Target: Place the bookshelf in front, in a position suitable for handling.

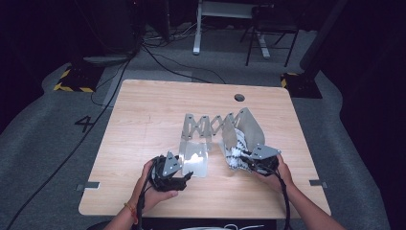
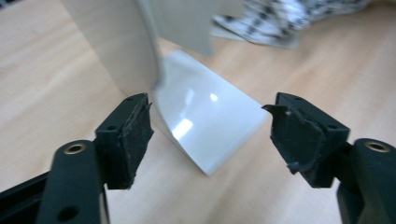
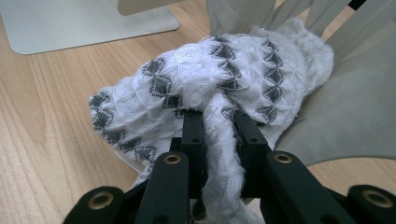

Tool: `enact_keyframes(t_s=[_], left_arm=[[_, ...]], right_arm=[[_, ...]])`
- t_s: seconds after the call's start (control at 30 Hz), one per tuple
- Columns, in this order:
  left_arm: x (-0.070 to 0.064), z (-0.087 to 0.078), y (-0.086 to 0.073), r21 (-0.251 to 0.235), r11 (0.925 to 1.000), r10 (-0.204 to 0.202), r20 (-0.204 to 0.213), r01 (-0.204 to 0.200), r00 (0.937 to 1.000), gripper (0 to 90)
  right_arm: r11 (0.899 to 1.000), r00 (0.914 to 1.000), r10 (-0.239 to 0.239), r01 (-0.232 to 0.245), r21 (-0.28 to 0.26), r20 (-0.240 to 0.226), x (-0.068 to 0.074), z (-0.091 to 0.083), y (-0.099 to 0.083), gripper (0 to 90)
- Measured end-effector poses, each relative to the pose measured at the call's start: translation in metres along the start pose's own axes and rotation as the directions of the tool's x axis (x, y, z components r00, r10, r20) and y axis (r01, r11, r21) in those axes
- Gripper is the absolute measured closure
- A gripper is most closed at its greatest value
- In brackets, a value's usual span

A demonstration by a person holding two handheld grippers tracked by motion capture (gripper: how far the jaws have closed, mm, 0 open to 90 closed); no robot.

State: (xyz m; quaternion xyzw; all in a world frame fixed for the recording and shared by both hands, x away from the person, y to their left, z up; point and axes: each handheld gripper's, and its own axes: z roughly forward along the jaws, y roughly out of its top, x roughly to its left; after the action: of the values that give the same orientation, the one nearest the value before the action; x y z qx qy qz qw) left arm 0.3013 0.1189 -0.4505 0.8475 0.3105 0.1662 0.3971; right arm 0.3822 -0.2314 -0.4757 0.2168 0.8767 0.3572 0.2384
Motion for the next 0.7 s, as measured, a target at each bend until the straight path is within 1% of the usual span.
enact_keyframes(t_s=[0.03,0.07,0.17,0.2,0.23,0.27,0.33,0.37,0.4,0.43,0.5,0.63,0.7], left_arm=[[-0.004,-0.001,-0.007,0.035,0.9993,0.006,0.04,-0.007,0.9992,29.2],[-0.004,-0.001,-0.007,0.035,0.9993,0.006,0.04,-0.007,0.9992,29.7],[-0.013,0.003,-0.015,0.067,0.9972,0.029,0.091,-0.035,0.9955,31.3],[-0.016,0.006,-0.016,0.077,0.9954,0.048,0.104,-0.057,0.9934,31.3],[-0.024,0.015,-0.015,0.087,0.9925,0.074,0.127,-0.086,0.9891,31.3],[-0.024,0.015,-0.015,0.087,0.9925,0.074,0.127,-0.086,0.9891,31.1],[-0.032,0.025,-0.011,0.107,0.9864,0.11,0.132,-0.125,0.9851,30.4],[-0.037,0.034,-0.008,0.116,0.9824,0.129,0.142,-0.146,0.9815,29.7],[-0.037,0.034,-0.008,0.116,0.9824,0.129,0.142,-0.146,0.9815,29.4],[-0.039,0.039,-0.006,0.125,0.9796,0.141,0.131,-0.158,0.9813,29.4],[-0.041,0.048,-0.002,0.141,0.9738,0.162,0.117,-0.178,0.9798,29.3],[-0.042,0.064,0.005,0.165,0.9666,0.182,0.097,-0.196,0.9784,29.4],[-0.041,0.071,0.008,0.169,0.9665,0.178,0.104,-0.193,0.9786,29.4]], right_arm=[[1.0,1.0,0.001,-0.001,0.005,-0.002,0.0,0.001,0.0,77.7],[1.0,1.0,0.001,-0.001,0.005,-0.002,0.0,0.001,0.0,77.7],[1.0,0.9998,0.017,-0.017,0.017,-0.014,-0.002,0.003,-0.002,77.4],[1.0,0.9998,0.017,-0.017,0.017,-0.014,-0.002,0.003,-0.002,77.4],[0.999,0.9996,0.021,-0.021,0.025,-0.017,-0.001,0.005,-0.004,77.3],[0.999,0.9996,0.021,-0.021,0.025,-0.017,-0.001,0.005,-0.004,77.3],[0.999,0.9995,0.023,-0.023,0.032,-0.02,-0.001,0.006,-0.005,77.1],[0.999,0.9992,0.032,-0.031,0.032,-0.023,-0.001,0.007,-0.006,77.0],[0.999,0.9992,0.032,-0.031,0.032,-0.023,-0.001,0.007,-0.006,77.0],[0.999,0.999,0.039,-0.038,0.031,-0.025,-0.001,0.007,-0.006,77.0],[0.999,0.999,0.037,-0.036,0.032,-0.024,-0.002,0.007,-0.008,76.8],[0.999,0.9986,0.047,-0.047,0.028,-0.023,-0.002,0.006,-0.01,76.7],[0.998,0.9984,0.052,-0.051,0.027,-0.021,-0.002,0.005,-0.01,76.8]])
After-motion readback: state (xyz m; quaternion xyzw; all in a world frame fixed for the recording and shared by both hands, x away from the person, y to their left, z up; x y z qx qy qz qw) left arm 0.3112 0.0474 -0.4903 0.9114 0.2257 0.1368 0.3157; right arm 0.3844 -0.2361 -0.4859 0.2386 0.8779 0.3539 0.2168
